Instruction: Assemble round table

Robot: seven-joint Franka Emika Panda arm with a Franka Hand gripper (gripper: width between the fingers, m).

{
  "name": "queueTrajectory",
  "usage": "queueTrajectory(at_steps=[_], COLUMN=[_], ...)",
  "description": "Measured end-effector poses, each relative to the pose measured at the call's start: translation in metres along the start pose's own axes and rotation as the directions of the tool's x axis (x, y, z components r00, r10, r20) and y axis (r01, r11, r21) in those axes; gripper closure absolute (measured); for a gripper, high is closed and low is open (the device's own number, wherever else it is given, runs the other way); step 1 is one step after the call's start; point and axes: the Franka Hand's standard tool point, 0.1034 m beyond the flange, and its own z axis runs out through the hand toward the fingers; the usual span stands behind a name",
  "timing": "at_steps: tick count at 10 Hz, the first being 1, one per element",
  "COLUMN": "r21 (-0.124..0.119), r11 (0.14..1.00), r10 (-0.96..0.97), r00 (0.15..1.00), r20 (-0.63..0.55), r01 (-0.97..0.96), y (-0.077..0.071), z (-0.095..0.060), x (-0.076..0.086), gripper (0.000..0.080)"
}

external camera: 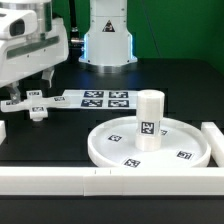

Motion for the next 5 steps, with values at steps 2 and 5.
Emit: queueTrajectory(at_steps=[2, 5], r21=[0.015, 0.022], r11=[1.0, 1.0], r10=[-0.002, -0.004], r00=[1.0, 1.0], r20=[0.005, 0.007], r01=[0.002, 0.004], y=[-0.0039, -0.006], z=[0.0074, 0.0108], x=[-0.0014, -0.0005], gripper=[0.0151, 0.0151])
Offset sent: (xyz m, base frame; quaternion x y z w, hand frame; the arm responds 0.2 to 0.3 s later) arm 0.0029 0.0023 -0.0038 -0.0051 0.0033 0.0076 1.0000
